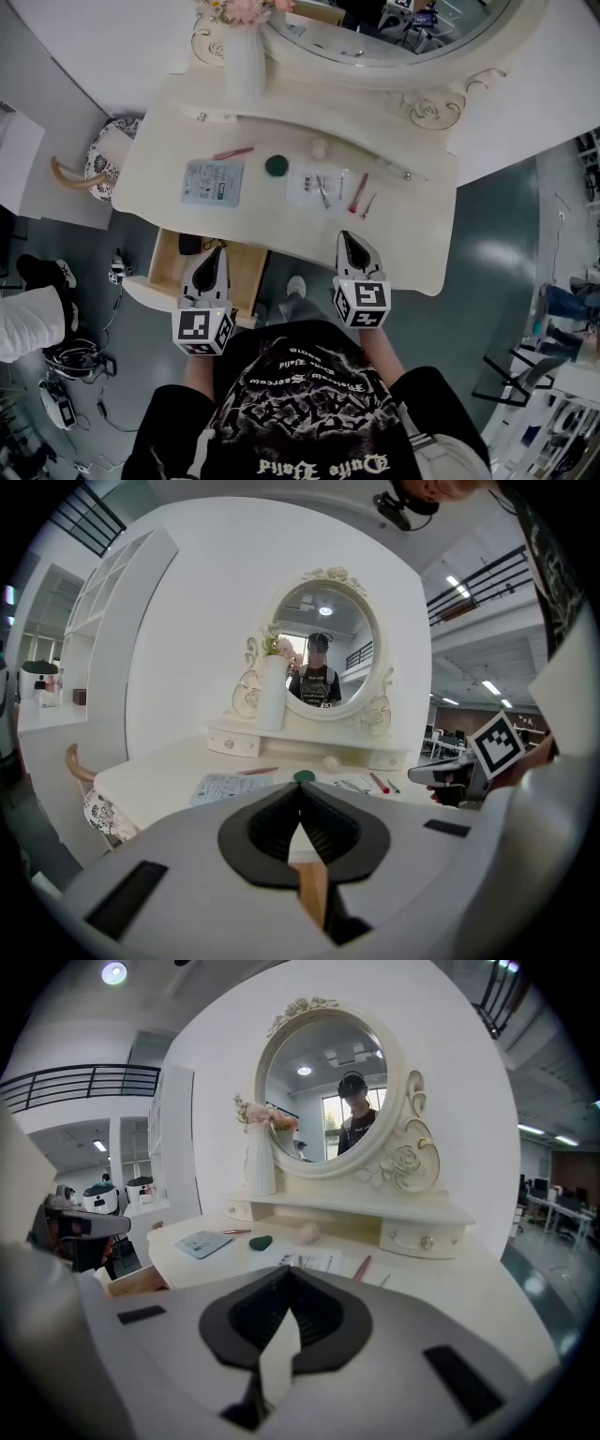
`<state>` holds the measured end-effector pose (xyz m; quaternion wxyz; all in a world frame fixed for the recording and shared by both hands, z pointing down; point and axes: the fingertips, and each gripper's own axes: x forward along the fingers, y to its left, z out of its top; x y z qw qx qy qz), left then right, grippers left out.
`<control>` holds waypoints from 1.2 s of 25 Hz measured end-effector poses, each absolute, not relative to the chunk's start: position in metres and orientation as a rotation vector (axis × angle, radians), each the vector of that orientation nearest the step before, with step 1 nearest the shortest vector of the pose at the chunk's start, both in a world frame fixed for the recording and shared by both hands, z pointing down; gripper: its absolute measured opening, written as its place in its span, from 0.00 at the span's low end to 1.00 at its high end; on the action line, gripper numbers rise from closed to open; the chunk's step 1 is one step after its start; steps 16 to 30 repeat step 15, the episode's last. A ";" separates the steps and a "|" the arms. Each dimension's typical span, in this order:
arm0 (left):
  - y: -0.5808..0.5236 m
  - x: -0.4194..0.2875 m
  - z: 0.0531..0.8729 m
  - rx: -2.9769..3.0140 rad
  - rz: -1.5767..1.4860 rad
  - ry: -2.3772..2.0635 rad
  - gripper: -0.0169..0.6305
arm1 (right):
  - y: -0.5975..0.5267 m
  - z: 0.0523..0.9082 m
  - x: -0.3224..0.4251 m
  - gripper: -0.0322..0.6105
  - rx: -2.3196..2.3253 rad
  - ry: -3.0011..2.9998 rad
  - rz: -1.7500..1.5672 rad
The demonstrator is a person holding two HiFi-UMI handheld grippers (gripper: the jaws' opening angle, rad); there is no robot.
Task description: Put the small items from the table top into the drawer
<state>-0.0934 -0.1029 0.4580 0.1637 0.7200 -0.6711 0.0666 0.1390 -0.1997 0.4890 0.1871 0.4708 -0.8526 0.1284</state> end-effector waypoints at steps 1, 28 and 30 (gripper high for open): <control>-0.102 -0.094 0.458 2.052 0.193 -1.916 0.05 | -0.199 0.489 0.138 0.06 1.323 -2.399 0.358; -0.096 -0.099 0.455 2.053 0.183 -1.924 0.05 | -0.195 0.491 0.137 0.06 1.329 -2.383 0.338; -0.096 -0.099 0.455 2.053 0.183 -1.924 0.05 | -0.195 0.491 0.137 0.06 1.329 -2.383 0.338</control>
